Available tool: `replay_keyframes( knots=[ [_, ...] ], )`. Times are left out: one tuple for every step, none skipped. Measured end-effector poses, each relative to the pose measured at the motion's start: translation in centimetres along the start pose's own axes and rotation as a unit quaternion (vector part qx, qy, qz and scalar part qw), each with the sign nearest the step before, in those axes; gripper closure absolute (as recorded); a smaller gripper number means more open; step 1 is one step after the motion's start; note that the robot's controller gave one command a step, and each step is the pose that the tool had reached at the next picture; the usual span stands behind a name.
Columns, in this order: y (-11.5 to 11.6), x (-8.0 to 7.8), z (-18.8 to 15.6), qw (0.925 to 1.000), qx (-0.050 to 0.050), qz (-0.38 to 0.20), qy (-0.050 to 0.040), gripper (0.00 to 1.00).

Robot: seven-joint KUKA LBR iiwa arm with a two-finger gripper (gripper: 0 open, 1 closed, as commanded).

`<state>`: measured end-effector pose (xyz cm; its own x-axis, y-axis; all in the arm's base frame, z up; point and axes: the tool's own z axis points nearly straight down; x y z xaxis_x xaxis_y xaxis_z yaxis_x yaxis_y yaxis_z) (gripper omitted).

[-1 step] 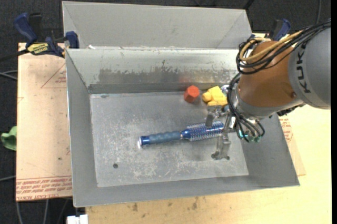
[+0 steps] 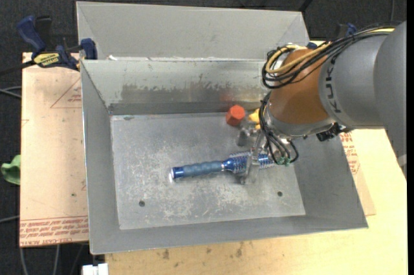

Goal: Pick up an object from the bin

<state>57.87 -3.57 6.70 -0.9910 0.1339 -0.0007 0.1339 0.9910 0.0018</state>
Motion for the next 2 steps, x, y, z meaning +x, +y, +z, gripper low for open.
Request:
replay_keyframes(
  knots=[
    [-0.1, 0.0, -0.2, 1.0, 0.001, 0.0, 0.0001, 1.0],
    [0.1, -1.8, -11.6, 1.0, 0.0, 0.006, -0.0051, 1.0]
  ],
)
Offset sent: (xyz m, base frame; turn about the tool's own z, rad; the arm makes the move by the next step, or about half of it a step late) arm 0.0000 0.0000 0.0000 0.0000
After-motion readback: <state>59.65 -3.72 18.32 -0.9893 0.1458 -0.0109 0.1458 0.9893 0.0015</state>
